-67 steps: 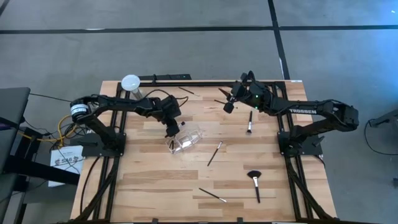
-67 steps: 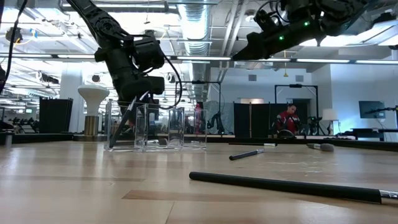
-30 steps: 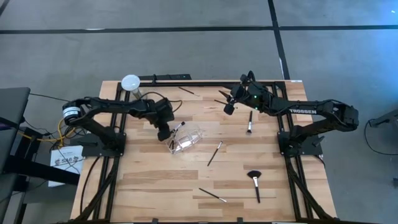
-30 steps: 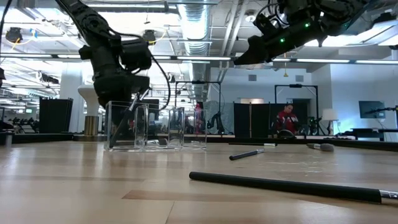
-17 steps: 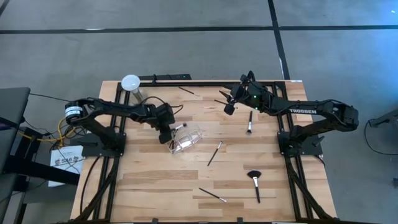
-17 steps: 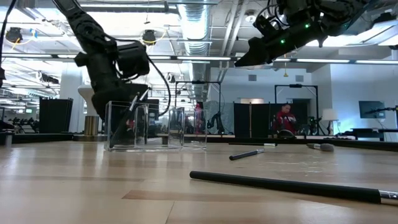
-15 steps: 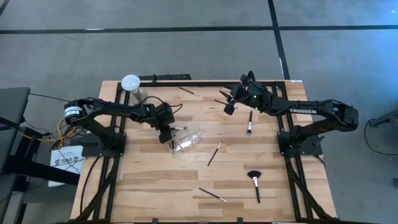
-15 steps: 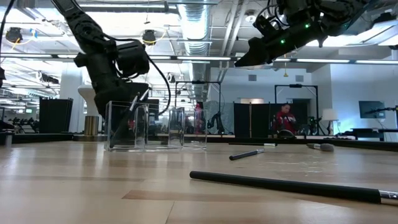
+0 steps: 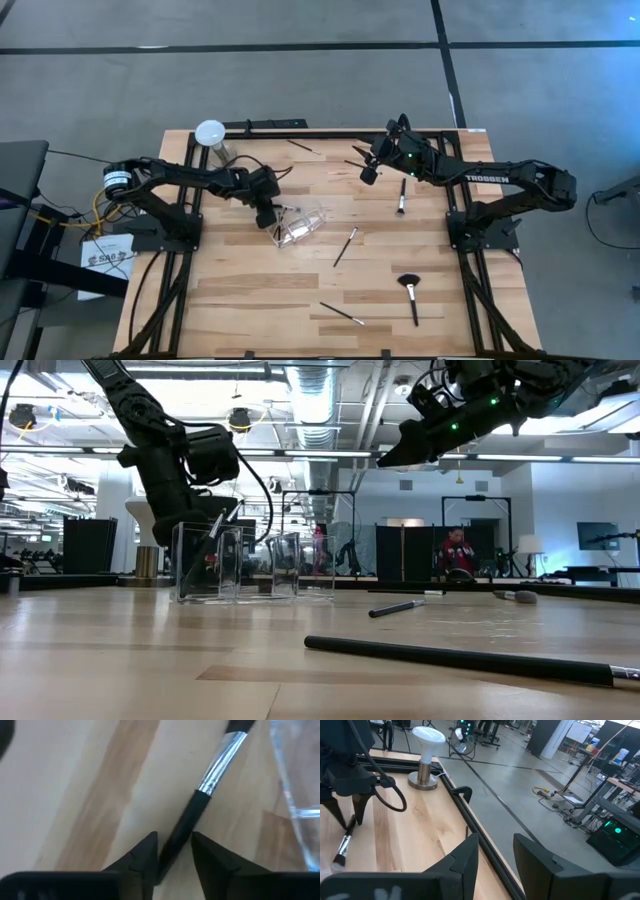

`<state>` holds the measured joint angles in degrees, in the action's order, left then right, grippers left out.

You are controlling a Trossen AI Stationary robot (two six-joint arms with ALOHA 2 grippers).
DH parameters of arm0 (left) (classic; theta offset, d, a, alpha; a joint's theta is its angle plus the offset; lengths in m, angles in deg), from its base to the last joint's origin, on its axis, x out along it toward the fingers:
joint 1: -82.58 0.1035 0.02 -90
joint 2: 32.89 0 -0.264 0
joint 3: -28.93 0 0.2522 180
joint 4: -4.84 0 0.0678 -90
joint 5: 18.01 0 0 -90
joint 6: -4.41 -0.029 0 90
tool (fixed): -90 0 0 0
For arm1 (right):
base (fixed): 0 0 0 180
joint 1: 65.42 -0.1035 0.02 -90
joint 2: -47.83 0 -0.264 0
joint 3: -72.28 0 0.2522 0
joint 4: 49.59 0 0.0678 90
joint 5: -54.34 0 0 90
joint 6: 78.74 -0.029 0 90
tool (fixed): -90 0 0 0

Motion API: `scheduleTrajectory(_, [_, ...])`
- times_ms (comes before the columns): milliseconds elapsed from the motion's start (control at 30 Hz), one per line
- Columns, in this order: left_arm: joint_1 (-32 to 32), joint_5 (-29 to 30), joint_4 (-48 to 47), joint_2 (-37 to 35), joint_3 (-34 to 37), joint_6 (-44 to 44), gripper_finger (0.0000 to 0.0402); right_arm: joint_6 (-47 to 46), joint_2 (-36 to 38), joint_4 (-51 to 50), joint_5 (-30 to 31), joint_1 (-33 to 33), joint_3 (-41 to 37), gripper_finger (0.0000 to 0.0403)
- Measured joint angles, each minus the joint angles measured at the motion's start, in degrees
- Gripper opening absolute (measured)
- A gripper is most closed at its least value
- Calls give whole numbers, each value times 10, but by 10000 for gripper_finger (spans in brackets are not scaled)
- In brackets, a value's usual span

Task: Put items in baskets/containers
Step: Put the blush brush into the middle section of the transparent organizer

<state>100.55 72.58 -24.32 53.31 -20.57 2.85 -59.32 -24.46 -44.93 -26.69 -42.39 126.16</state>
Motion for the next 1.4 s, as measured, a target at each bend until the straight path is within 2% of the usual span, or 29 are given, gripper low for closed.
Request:
scheduleTrajectory(200, [0,4,-4,0,0,3,25,0,0,0,0,0,0,116])
scheduleTrajectory(433, [1,9,-26,-7,-1,5,42,0,0,0,0,0,0,116])
scheduleTrajectory(567, [2,9,-42,-35,1,5,27,0,0,-2,0,0,0,116])
scheduleTrajectory(733, [16,9,-59,-110,1,18,27,0,0,-1,0,0,0,116])
scheduleTrajectory(933, [34,-2,-52,-239,0,25,31,-17,0,8,-2,3,0,116])
scheduleTrajectory(1033, [34,-10,-15,-297,0,36,28,-56,-2,30,-51,9,0,116])
scheduleTrajectory(1133, [23,-37,62,-330,0,41,30,-111,-10,74,-153,20,0,116])
scheduleTrajectory(1233, [5,-47,142,-330,0,52,30,-161,-38,138,-251,20,-1,116])
scheduleTrajectory(1300, [-10,-49,189,-315,-1,52,28,-179,-64,199,-275,7,0,116])
scheduleTrajectory(1400, [-31,-51,251,-280,-1,51,30,-180,-101,266,-280,-18,2,119])
